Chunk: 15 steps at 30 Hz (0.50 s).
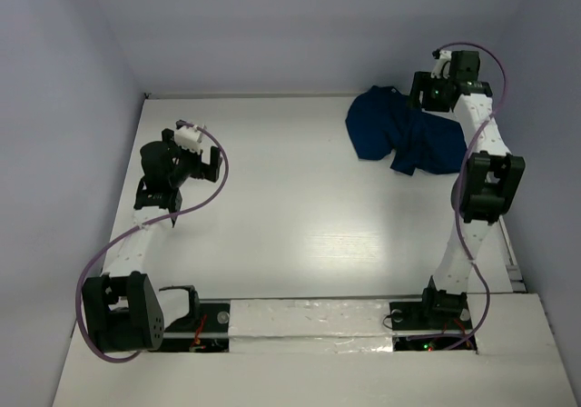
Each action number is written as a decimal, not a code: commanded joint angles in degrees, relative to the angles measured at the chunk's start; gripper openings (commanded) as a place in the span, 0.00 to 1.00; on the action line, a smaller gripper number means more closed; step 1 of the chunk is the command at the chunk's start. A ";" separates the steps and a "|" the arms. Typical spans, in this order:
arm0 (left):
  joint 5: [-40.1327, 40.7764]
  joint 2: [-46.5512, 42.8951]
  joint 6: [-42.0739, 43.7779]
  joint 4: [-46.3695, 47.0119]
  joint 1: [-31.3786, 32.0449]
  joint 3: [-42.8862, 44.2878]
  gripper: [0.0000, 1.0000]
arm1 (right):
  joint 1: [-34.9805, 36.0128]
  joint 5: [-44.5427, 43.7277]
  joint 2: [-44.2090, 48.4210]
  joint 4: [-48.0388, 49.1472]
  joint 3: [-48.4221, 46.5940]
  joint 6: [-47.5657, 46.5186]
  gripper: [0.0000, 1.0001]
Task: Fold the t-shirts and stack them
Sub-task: Grab crumpled tshirt from the corner of the board with the right arm
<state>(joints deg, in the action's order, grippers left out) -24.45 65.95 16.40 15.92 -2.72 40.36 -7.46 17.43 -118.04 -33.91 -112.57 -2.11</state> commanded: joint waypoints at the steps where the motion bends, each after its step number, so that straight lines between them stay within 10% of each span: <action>1: -0.86 -1.18 -0.32 0.69 -0.27 0.25 0.99 | -0.18 -1.70 -4.11 -11.52 -9.41 1.75 0.72; 15: -2.89 -2.85 -1.20 -0.80 -0.27 0.51 0.99 | -0.18 -6.71 -17.57 -25.59 -23.74 -0.79 0.70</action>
<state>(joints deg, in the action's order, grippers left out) -25.80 65.60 15.97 14.85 -2.72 40.36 -7.46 12.21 -134.37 -55.18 -132.07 -1.74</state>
